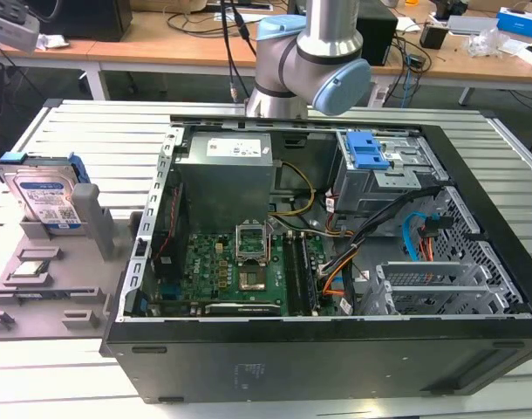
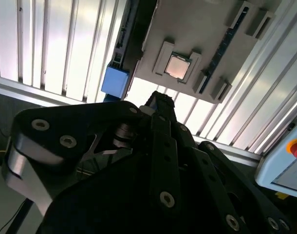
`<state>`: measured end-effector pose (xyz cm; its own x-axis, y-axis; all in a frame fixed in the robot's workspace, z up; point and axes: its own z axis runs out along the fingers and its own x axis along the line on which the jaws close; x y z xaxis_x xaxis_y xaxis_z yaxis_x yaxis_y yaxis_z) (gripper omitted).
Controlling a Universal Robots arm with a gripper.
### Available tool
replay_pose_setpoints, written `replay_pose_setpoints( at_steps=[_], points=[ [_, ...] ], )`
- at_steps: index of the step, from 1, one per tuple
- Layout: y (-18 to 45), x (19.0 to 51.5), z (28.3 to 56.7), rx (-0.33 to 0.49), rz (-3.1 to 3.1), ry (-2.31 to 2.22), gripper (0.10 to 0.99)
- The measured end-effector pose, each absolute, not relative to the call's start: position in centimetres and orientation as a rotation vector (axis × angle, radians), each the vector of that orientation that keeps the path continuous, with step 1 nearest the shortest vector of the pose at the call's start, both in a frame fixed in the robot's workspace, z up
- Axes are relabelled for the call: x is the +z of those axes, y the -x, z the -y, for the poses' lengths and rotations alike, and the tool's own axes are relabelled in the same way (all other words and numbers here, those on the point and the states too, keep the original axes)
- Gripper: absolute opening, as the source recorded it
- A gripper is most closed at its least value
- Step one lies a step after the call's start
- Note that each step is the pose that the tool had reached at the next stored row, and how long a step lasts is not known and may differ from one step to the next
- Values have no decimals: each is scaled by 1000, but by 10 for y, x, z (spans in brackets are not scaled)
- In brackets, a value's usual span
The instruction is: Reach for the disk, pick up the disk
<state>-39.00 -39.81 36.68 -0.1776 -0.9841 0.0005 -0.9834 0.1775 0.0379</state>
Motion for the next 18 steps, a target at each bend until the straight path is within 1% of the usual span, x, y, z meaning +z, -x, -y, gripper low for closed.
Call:
replay_pose_setpoints(
  at_steps=[6,8,9,11,12,14,18],
  points=[
    [390,367,398,-45,2381,-2011,114],
    [390,367,398,-45,2380,-2012,235],
    [390,367,398,-45,2380,-2012,235],
    [390,367,398,-45,2379,-2012,357],
    [390,367,398,-45,2379,-2013,357],
    [390,367,398,-45,2379,-2013,482],
    [390,367,391,-45,2378,-2014,482]
  ],
)
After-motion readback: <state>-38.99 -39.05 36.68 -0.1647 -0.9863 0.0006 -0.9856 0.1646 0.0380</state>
